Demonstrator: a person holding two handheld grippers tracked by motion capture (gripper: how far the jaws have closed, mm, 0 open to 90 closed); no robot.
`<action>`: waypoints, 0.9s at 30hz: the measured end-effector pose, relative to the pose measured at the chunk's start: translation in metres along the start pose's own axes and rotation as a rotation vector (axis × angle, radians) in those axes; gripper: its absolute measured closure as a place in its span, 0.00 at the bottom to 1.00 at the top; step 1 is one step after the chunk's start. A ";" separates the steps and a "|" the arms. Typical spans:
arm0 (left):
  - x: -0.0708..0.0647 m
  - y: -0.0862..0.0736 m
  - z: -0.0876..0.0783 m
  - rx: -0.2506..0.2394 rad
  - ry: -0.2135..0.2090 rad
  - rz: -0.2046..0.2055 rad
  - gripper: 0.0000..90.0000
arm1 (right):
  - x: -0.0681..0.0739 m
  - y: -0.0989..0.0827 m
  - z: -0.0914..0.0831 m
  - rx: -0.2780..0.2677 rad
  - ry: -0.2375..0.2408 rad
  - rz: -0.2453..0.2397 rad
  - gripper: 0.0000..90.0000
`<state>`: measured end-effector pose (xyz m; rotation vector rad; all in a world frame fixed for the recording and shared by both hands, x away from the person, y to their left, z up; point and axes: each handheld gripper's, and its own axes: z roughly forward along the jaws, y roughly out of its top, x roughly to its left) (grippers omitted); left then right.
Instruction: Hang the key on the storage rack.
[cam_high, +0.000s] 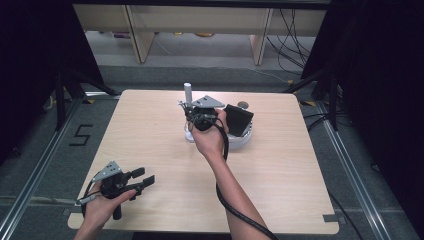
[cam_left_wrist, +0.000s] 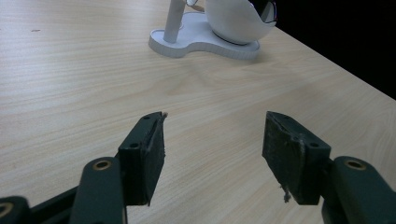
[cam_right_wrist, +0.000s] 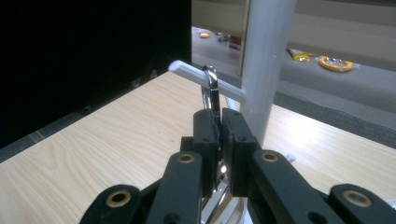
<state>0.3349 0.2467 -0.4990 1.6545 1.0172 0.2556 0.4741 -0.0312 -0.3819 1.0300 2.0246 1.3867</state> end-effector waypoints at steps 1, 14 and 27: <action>0.000 0.000 0.000 0.002 0.007 0.000 0.42 | -0.001 0.000 0.000 0.003 -0.008 -0.005 0.95; 0.000 0.000 0.000 0.002 0.003 -0.002 0.42 | -0.003 -0.002 0.002 0.025 -0.041 0.002 0.94; -0.001 0.000 0.001 0.011 0.017 -0.004 0.42 | -0.008 -0.008 -0.014 0.036 -0.071 -0.074 0.83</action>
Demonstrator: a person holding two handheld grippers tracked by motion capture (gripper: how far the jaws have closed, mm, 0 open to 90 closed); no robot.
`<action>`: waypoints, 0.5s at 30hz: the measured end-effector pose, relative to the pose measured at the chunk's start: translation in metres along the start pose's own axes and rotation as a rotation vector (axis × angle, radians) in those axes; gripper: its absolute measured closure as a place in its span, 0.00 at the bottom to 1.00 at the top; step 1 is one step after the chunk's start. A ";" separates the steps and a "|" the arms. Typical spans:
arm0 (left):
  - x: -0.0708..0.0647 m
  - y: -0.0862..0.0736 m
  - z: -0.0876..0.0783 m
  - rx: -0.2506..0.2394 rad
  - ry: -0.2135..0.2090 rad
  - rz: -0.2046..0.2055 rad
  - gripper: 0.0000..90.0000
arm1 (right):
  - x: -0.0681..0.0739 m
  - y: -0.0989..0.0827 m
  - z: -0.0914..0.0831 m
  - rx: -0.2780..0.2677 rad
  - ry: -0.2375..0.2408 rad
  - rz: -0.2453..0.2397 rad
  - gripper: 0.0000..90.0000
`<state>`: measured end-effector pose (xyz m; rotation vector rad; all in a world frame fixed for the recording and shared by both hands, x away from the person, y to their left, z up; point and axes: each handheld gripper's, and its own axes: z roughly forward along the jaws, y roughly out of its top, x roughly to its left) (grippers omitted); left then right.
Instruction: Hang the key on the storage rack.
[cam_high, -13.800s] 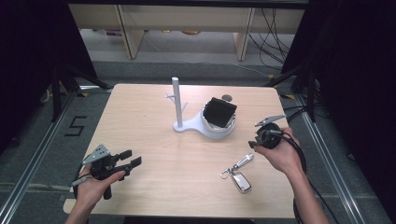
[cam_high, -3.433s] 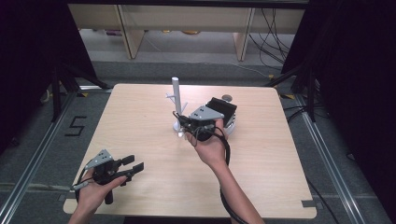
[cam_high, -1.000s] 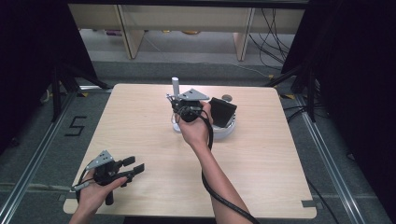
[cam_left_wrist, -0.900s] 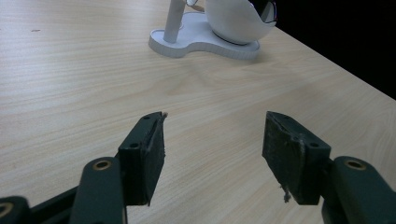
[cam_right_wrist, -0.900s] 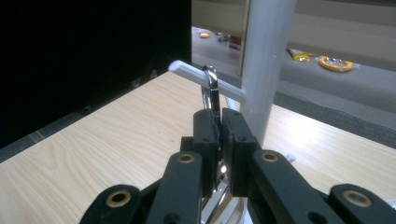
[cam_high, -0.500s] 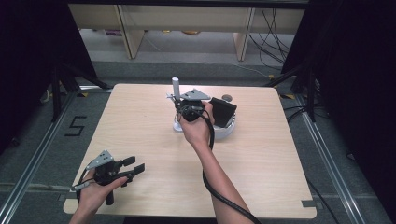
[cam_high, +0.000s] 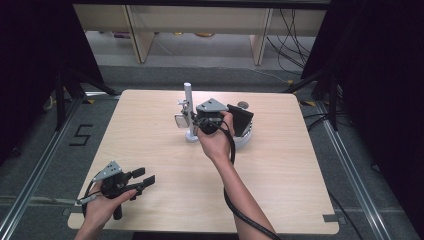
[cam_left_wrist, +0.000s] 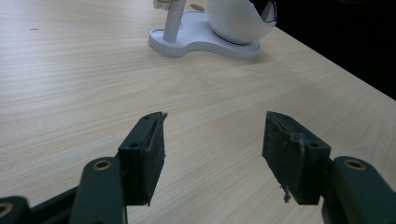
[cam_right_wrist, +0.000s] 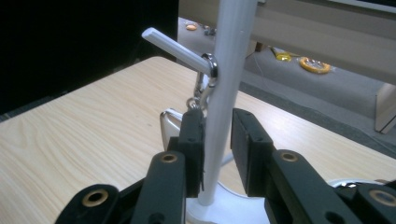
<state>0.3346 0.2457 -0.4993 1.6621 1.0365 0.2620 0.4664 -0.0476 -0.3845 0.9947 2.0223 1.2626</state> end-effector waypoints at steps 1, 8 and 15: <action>0.000 0.000 0.000 -0.004 0.000 0.001 0.42 | -0.001 0.000 -0.002 0.004 -0.002 -0.004 0.82; 0.001 -0.001 0.000 -0.015 0.001 0.007 0.42 | -0.009 -0.005 -0.019 0.033 0.010 -0.049 0.76; 0.003 -0.003 -0.001 -0.049 0.027 0.018 0.42 | -0.023 -0.024 -0.043 0.078 0.005 -0.101 0.68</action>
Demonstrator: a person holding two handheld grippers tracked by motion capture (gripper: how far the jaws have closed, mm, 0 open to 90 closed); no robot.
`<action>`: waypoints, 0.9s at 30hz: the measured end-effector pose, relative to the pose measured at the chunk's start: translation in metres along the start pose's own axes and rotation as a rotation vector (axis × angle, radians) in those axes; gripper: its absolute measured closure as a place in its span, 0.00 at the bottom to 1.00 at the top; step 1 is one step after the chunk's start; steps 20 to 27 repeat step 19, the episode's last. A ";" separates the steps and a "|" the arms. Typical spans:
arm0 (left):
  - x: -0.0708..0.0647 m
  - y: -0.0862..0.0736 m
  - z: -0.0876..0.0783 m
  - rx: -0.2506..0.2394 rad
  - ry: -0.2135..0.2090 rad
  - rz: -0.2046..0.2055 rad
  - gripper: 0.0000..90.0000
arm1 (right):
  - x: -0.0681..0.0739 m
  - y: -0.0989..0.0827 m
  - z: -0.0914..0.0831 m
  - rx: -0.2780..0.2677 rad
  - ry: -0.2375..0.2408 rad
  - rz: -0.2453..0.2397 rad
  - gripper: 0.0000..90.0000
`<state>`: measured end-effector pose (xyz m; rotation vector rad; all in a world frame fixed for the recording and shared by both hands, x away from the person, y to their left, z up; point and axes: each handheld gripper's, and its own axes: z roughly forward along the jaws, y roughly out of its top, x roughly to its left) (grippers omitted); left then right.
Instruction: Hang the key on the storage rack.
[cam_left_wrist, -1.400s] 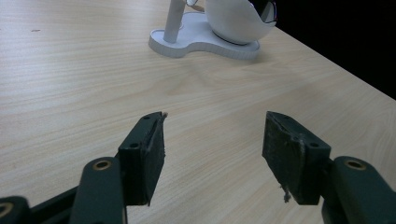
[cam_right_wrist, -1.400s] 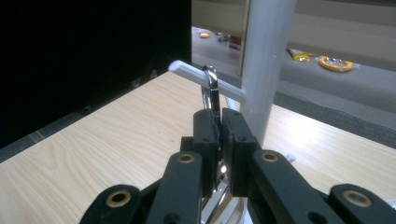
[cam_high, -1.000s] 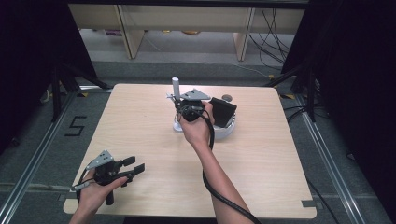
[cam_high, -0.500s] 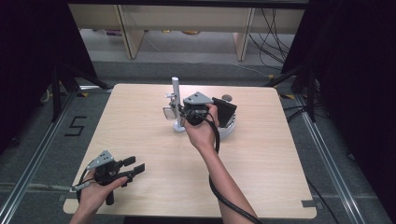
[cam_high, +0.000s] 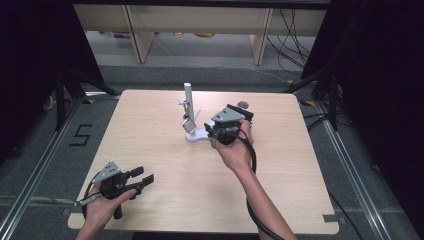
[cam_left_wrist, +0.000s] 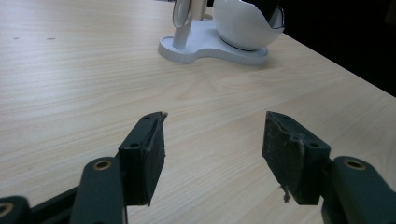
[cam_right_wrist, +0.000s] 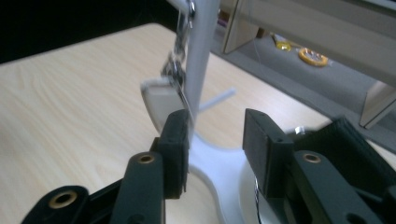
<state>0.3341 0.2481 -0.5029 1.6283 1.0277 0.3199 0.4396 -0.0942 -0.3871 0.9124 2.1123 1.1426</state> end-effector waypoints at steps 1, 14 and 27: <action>0.000 -0.001 0.000 -0.010 0.004 -0.002 0.42 | 0.001 -0.006 -0.004 0.026 0.000 0.022 0.66; 0.003 -0.013 0.006 -0.056 0.048 0.044 0.42 | -0.017 -0.120 -0.058 0.079 -0.014 0.063 0.56; 0.000 -0.014 0.009 -0.060 0.038 0.051 0.42 | -0.011 -0.155 -0.078 0.018 0.006 0.121 0.55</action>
